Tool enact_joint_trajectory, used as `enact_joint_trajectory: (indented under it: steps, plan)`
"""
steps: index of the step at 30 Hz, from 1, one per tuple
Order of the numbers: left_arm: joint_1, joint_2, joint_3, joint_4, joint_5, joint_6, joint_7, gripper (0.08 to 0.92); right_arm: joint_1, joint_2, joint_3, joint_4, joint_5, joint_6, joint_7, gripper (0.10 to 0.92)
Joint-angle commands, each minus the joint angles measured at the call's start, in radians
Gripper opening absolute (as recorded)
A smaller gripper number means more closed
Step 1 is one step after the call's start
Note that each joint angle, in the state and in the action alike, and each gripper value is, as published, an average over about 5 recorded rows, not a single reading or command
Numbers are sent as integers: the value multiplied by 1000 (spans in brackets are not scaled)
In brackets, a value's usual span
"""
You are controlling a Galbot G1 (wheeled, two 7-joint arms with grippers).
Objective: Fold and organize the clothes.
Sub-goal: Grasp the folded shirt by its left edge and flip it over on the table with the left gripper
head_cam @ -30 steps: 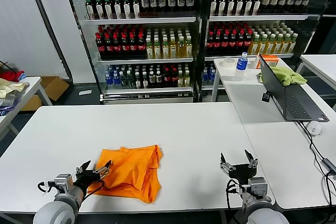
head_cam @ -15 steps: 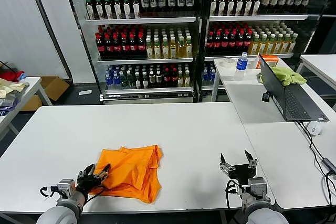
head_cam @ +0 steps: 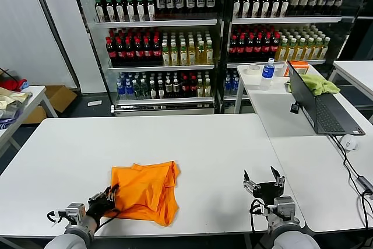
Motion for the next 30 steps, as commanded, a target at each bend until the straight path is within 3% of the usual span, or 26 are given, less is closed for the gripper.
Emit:
enact_joint_trajectory:
  steps: [1,4,9,13,22,26,30]
  plan:
    - [-11,28,-60,-78,-46,26,18,144,2,-2,2,0,1,-1,0,823]
    - [-18,70,-130,-127,-81,49,17,101,4,-4,4,-1,1,-1,-1,823]
    - [-4,141,-300,-131,-111,119,37,100,8,-2,3,-3,2,1,-1,823]
    - [31,196,-450,-51,-125,177,79,100,9,-2,5,-4,2,4,-3,823]
    - [92,313,-733,156,-59,177,231,100,26,7,-6,-10,1,5,-4,823]
    - [89,291,-658,47,-124,177,205,100,25,2,-8,-6,1,4,-3,823]
    - [75,184,-408,-204,-199,174,121,100,20,-4,-4,-3,1,4,-1,823]
